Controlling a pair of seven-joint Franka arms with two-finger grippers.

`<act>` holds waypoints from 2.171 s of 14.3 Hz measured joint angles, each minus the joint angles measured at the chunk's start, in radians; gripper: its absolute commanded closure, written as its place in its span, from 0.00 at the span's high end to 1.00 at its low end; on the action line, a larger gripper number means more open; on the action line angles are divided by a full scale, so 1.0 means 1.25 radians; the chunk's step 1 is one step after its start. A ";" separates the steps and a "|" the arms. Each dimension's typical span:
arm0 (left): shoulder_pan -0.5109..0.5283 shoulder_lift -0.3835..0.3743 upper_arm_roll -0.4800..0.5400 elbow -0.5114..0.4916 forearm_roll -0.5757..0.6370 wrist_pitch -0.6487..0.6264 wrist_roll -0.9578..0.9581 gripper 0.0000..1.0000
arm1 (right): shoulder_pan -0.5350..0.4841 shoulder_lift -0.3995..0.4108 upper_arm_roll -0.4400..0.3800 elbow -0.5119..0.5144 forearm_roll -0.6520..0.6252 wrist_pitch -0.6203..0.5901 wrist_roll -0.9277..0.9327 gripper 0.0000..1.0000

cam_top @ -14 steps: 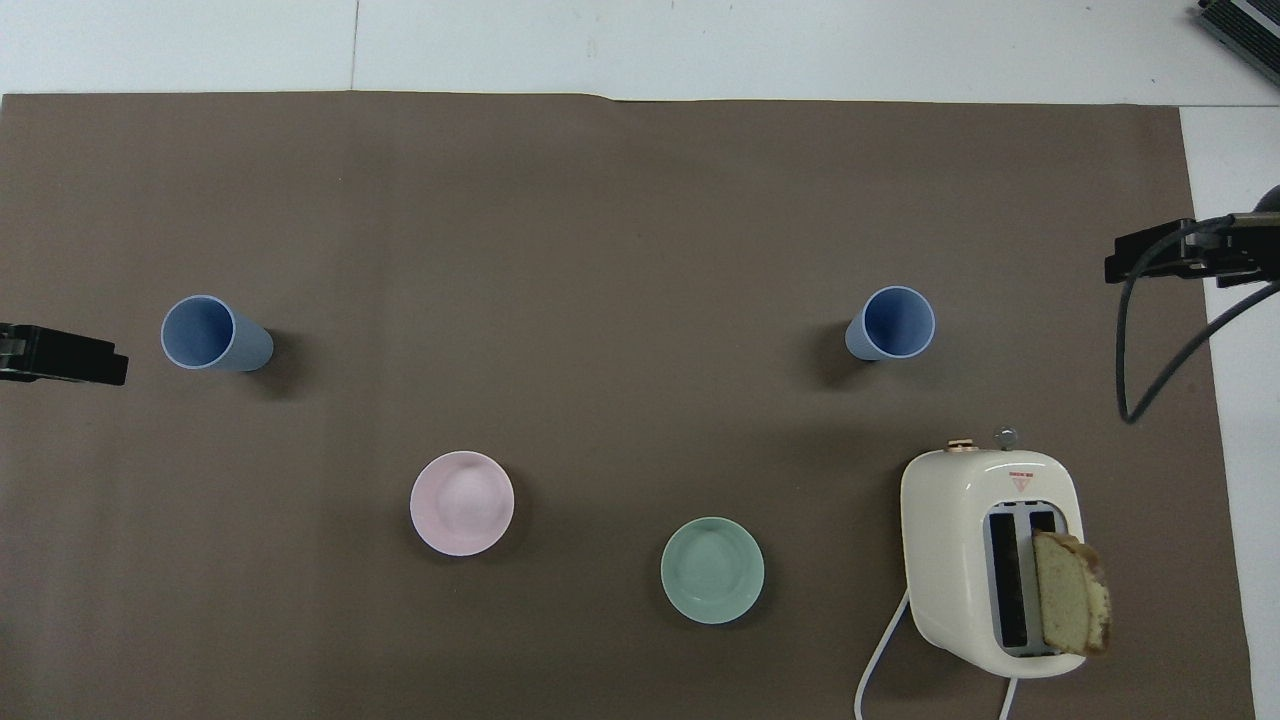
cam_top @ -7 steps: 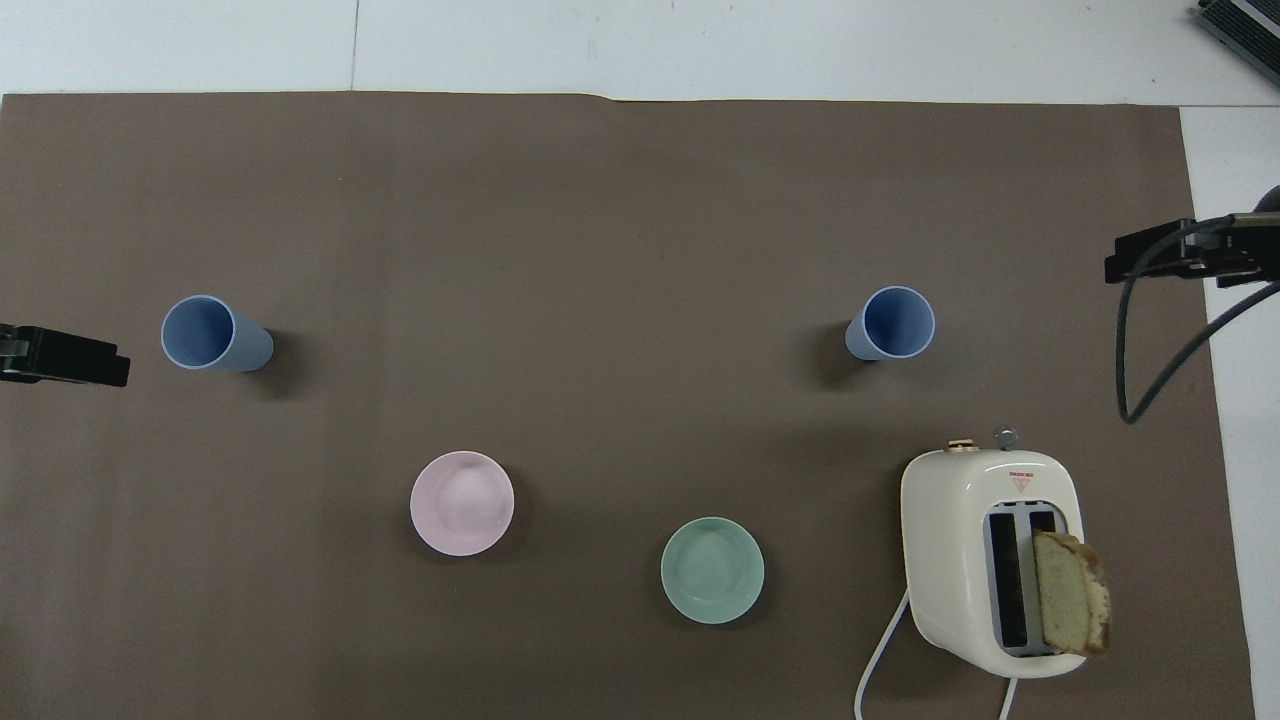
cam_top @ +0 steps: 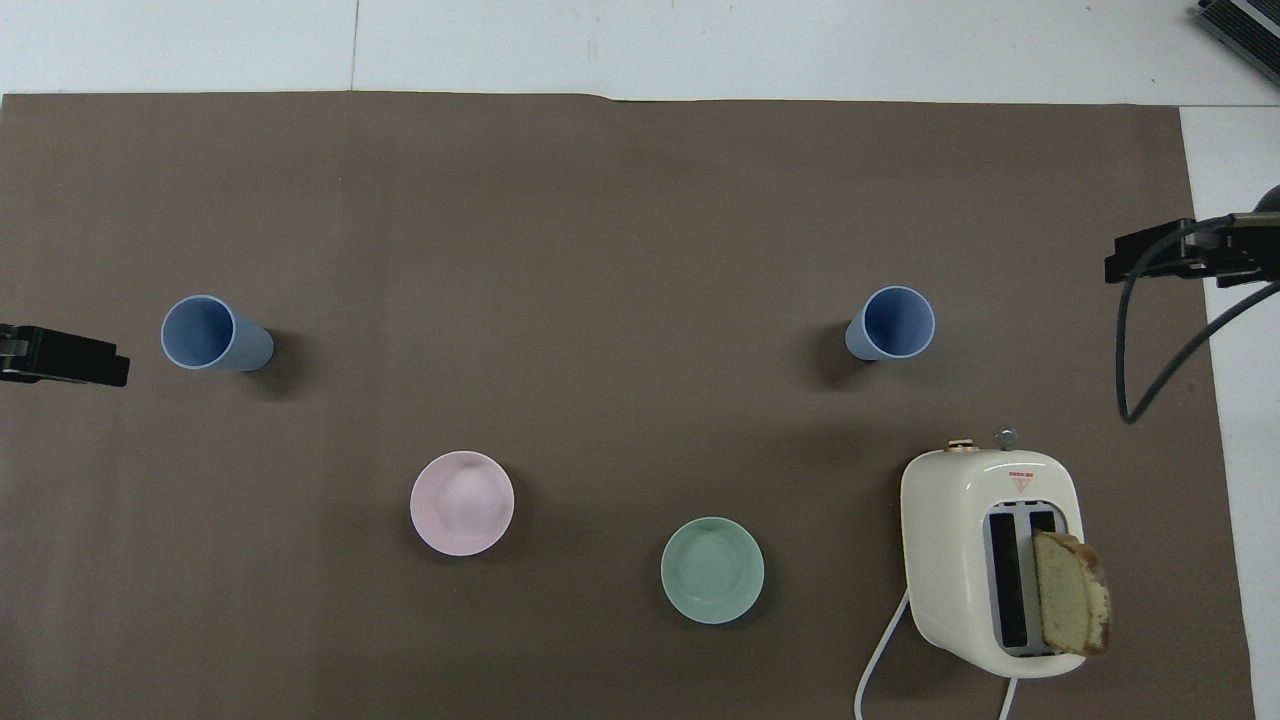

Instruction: Stack blue cups with both arms

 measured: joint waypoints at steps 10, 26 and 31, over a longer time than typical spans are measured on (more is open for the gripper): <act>0.014 0.017 0.014 -0.016 0.000 0.044 0.000 1.00 | 0.000 0.000 0.000 0.000 0.000 0.000 0.000 1.00; 0.127 0.253 0.018 -0.147 -0.001 0.395 -0.007 1.00 | 0.000 0.000 0.000 0.000 0.000 0.000 0.000 1.00; 0.125 0.261 0.009 -0.167 -0.002 0.420 -0.051 0.77 | 0.000 0.000 0.000 0.000 0.000 0.000 0.000 1.00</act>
